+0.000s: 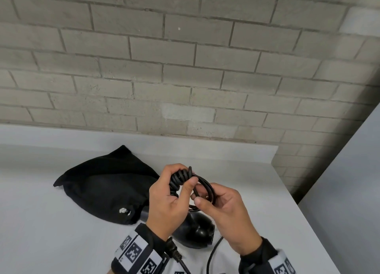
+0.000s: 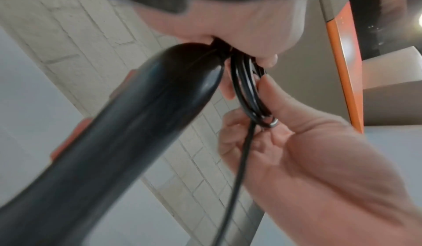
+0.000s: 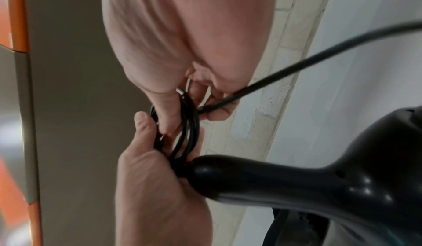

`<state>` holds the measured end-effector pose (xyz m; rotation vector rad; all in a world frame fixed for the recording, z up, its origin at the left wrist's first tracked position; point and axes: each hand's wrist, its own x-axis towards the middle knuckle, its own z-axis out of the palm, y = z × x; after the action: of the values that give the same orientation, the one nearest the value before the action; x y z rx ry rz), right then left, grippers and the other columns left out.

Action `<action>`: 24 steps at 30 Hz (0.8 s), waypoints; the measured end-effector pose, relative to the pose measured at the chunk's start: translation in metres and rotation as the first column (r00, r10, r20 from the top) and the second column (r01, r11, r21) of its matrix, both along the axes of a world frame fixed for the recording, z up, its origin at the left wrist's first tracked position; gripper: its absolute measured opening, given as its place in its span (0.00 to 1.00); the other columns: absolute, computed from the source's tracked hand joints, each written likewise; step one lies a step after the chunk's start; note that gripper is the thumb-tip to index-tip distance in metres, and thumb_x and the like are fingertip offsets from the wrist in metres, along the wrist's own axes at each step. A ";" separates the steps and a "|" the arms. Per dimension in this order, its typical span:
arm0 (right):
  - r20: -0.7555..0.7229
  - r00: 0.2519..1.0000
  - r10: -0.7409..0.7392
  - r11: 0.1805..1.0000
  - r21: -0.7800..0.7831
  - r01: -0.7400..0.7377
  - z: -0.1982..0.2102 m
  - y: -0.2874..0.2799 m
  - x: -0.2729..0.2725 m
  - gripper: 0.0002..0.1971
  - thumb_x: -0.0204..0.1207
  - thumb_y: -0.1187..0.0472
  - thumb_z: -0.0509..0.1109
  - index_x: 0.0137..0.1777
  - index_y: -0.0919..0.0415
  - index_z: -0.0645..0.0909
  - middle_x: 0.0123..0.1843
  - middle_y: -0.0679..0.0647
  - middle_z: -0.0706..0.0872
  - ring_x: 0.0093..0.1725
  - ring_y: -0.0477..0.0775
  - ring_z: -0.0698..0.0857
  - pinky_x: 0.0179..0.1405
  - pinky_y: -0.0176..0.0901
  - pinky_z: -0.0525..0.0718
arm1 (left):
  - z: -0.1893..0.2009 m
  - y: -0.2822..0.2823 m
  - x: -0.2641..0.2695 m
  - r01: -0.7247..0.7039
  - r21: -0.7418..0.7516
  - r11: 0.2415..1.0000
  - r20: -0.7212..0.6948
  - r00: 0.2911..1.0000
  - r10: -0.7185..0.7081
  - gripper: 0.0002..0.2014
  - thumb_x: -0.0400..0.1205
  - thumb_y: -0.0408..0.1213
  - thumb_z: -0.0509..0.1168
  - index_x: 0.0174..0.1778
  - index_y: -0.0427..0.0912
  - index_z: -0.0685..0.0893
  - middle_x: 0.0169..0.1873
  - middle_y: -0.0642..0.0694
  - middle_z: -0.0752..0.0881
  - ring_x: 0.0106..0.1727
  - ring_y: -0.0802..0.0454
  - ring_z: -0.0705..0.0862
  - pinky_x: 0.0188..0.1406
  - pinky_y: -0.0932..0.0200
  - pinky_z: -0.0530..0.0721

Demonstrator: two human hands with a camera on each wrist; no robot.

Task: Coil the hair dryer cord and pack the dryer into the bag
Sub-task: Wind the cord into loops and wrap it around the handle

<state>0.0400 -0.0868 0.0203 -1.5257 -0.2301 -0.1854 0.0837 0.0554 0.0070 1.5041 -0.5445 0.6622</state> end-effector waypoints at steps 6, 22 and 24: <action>0.002 1.000 0.022 0.995 -0.094 -0.021 0.006 -0.005 0.003 0.21 0.66 0.66 0.81 0.54 0.47 0.81 0.41 0.57 0.92 0.49 0.57 0.91 0.58 0.57 0.86 | 0.004 -0.004 -0.005 0.007 -0.095 0.995 -0.070 0.997 -0.014 0.11 0.78 0.46 0.69 0.50 0.43 0.82 0.37 0.50 0.89 0.39 0.53 0.90 0.43 0.64 0.85; -0.240 0.943 -0.230 0.961 -0.210 0.181 0.030 0.012 -0.022 0.11 0.75 0.48 0.73 0.37 0.53 0.88 0.43 0.39 0.83 0.44 0.46 0.78 0.44 0.30 0.73 | 0.004 -0.006 -0.002 -0.075 -0.070 0.995 -0.032 0.997 0.073 0.12 0.78 0.46 0.71 0.50 0.43 0.82 0.40 0.55 0.89 0.40 0.57 0.89 0.42 0.67 0.85; -0.476 0.871 0.118 0.950 0.311 0.041 0.040 0.003 -0.021 0.14 0.75 0.49 0.73 0.34 0.58 0.85 0.40 0.50 0.81 0.39 0.49 0.75 0.42 0.41 0.71 | 0.006 -0.007 -0.003 -0.070 -0.073 0.995 -0.017 0.997 0.069 0.11 0.78 0.45 0.70 0.50 0.43 0.82 0.42 0.58 0.89 0.41 0.61 0.89 0.42 0.71 0.83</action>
<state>0.0191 -0.0839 0.0602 -1.2018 0.1717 0.1962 0.0812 0.0487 0.0125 1.4631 -0.4540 0.7175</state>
